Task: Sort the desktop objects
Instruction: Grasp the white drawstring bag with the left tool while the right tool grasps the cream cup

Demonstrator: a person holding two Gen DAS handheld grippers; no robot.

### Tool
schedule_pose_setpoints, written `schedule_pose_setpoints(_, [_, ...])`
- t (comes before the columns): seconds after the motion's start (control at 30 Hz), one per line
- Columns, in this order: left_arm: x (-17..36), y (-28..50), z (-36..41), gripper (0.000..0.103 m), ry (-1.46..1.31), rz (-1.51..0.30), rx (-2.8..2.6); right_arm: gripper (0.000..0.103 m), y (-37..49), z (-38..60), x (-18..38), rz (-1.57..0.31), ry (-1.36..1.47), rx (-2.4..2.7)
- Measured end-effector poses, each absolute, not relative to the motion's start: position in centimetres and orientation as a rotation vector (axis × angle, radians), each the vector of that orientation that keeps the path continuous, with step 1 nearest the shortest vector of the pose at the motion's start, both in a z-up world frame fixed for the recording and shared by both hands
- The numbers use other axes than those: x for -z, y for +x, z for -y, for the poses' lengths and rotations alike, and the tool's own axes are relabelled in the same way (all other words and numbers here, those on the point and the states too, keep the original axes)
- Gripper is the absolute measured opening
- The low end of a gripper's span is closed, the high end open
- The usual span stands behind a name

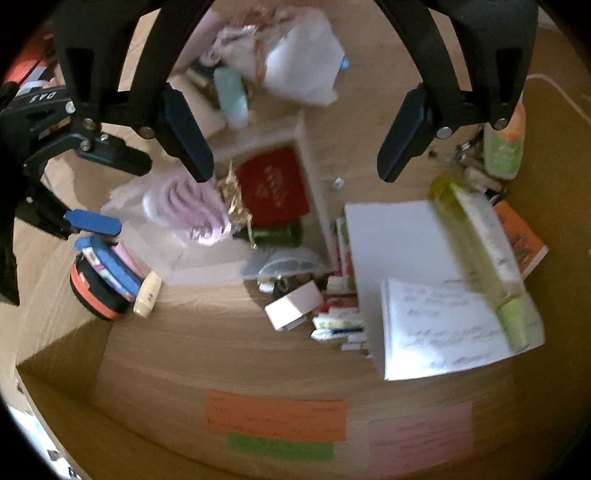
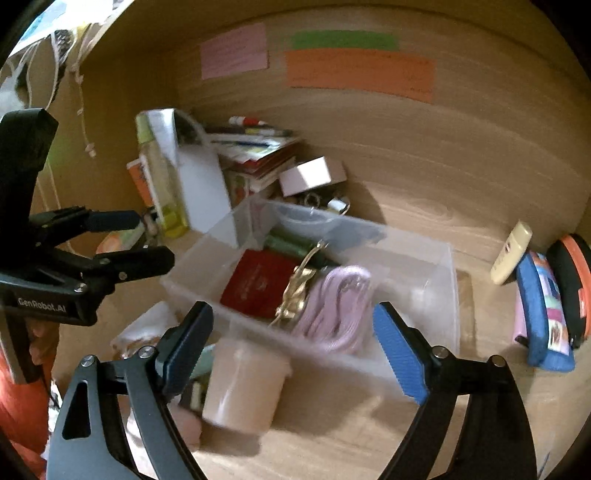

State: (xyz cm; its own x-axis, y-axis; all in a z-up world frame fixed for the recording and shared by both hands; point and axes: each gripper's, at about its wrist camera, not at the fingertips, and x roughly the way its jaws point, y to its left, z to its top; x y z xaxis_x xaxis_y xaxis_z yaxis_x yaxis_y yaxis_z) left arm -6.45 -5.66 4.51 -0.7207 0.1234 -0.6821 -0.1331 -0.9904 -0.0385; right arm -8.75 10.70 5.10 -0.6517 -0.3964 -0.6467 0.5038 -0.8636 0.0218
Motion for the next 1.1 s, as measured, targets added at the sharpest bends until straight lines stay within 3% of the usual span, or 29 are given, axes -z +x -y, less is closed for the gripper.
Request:
schedule_pose_setpoints(0.3, [-1.8,-3.7,6.6,0.091,-1.201,-0.074,-2.785,0.087,-6.7,-8.9,-2.6,-0.300,0.974,2.422])
schedule_pose_setpoints(0.6, [1.6,-2.9,7.2,0.093,-1.335,0.038,-2.638,0.087,-6.9,-8.2,0.0,-0.319,1.073,2.355])
schedule_pose_setpoints(0.73, [2.6,-2.9,6.9,0.093,-1.365,0.083,-2.579,0.087,-7.5,-8.1,1.3,-0.297,1.132,2.314])
schedule_pose_setpoints(0.83, [3.2,-3.1,7.0,0.101,-1.391,0.127,-2.555,0.087,-8.0,-8.4,1.7,-0.249,1.155,2.290])
schedule_pose_setpoints(0.93, [4.1,-3.4,6.8,0.102,-1.419,0.153,-2.512,0.087,-8.4,-8.7,2.0,-0.210,1.167,2.272])
schedule_pose_setpoints(1.1, [4.8,-3.8,5.8,0.103,-1.453,0.058,-2.505,0.083,-8.6,-9.0,2.2,-0.176,1.177,2.245])
